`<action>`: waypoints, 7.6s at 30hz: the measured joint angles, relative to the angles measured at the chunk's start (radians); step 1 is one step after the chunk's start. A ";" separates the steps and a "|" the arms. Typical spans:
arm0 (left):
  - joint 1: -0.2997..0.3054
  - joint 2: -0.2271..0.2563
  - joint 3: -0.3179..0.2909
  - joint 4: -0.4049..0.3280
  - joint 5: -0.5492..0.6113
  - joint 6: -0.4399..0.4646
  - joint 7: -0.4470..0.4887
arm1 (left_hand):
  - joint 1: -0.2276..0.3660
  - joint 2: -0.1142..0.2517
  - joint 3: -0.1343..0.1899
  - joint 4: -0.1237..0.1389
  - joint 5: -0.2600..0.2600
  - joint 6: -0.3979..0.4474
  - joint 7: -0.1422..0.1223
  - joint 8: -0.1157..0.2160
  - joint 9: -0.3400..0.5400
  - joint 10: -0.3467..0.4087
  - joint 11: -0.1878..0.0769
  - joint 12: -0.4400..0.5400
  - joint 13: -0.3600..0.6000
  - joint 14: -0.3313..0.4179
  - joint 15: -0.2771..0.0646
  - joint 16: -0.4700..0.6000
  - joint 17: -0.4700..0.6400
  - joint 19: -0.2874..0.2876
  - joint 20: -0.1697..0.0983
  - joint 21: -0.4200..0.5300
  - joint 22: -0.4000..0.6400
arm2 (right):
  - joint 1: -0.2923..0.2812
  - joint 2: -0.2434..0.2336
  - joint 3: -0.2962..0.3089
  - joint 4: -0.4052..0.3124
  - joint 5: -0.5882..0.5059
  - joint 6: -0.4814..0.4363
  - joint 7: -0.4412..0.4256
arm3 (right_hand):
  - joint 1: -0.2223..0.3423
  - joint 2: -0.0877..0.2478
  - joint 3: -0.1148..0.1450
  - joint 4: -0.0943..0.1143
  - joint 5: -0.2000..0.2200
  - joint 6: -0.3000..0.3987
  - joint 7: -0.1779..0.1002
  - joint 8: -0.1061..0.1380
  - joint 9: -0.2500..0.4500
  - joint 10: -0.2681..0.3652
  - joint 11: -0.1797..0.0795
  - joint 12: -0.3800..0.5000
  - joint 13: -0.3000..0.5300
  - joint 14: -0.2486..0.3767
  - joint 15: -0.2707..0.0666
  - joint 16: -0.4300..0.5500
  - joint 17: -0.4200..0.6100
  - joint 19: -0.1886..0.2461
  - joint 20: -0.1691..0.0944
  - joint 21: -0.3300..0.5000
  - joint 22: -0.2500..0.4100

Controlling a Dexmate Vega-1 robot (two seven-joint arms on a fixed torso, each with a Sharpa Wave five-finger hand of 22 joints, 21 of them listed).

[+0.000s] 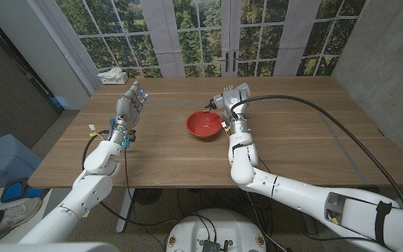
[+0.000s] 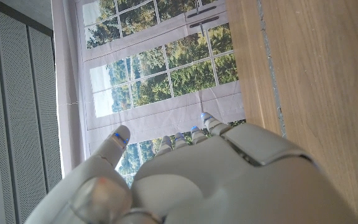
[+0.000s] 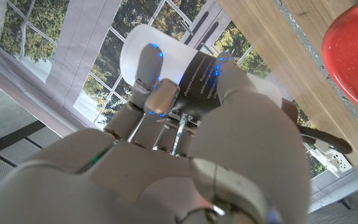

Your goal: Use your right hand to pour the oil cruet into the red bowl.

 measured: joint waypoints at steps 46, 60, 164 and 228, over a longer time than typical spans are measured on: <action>-0.014 -0.010 0.007 0.028 -0.011 -0.011 -0.018 | 0.000 0.000 0.001 -0.007 0.000 0.000 0.000 0.000 0.000 0.000 0.000 0.000 0.000 0.000 0.000 0.000 0.000 0.000 0.000 -0.006 0.000 | -0.048 0.000 0.114 0.042 -0.346 0.137 0.212 | 0.095 -0.095 0.007 -0.004 0.017 0.111 0.007 0.060 -0.031 0.117 0.002 -0.050 0.073 0.054 -0.018 -0.005 -0.002 0.029 -0.007 -0.011 -0.022; -0.020 -0.010 0.007 0.033 -0.013 -0.008 -0.018 | 0.000 0.000 -0.004 -0.013 0.000 0.002 -0.009 0.000 0.000 0.000 0.000 0.000 0.000 0.000 0.000 0.000 0.000 0.000 0.000 -0.008 0.000 | -0.070 -0.026 0.155 -0.033 -0.343 0.246 0.281 | 0.172 -0.172 -0.002 0.021 -0.004 0.246 0.044 0.040 -0.095 0.255 0.029 -0.097 0.073 0.097 -0.018 -0.021 -0.007 0.070 -0.020 -0.047 -0.046; -0.028 -0.005 0.011 0.032 -0.015 0.014 -0.017 | 0.000 0.000 -0.015 -0.040 0.000 0.007 -0.014 0.000 0.000 0.000 0.000 0.000 0.000 0.000 0.000 0.000 -0.003 0.003 -0.004 -0.008 0.000 | -0.076 -0.038 0.185 -0.060 -0.241 0.289 0.099 | 0.090 -0.028 -0.042 0.065 0.000 0.181 -0.063 -0.193 -0.084 0.169 -0.067 -0.206 0.034 0.045 -0.016 -0.098 -0.004 0.006 0.002 -0.048 -0.051; -0.020 -0.015 0.003 0.030 -0.053 0.010 -0.048 | 0.000 0.000 -0.015 -0.040 0.000 0.007 -0.014 0.000 0.002 0.000 0.000 0.000 0.000 0.000 0.000 0.000 -0.003 0.003 -0.004 -0.008 0.000 | -0.091 -0.034 0.210 -0.056 -0.343 0.312 0.159 | 0.081 -0.037 -0.031 0.046 -0.004 0.154 -0.009 -0.235 -0.074 0.252 -0.013 -0.245 0.017 0.124 -0.017 -0.097 -0.012 0.010 -0.002 -0.058 -0.055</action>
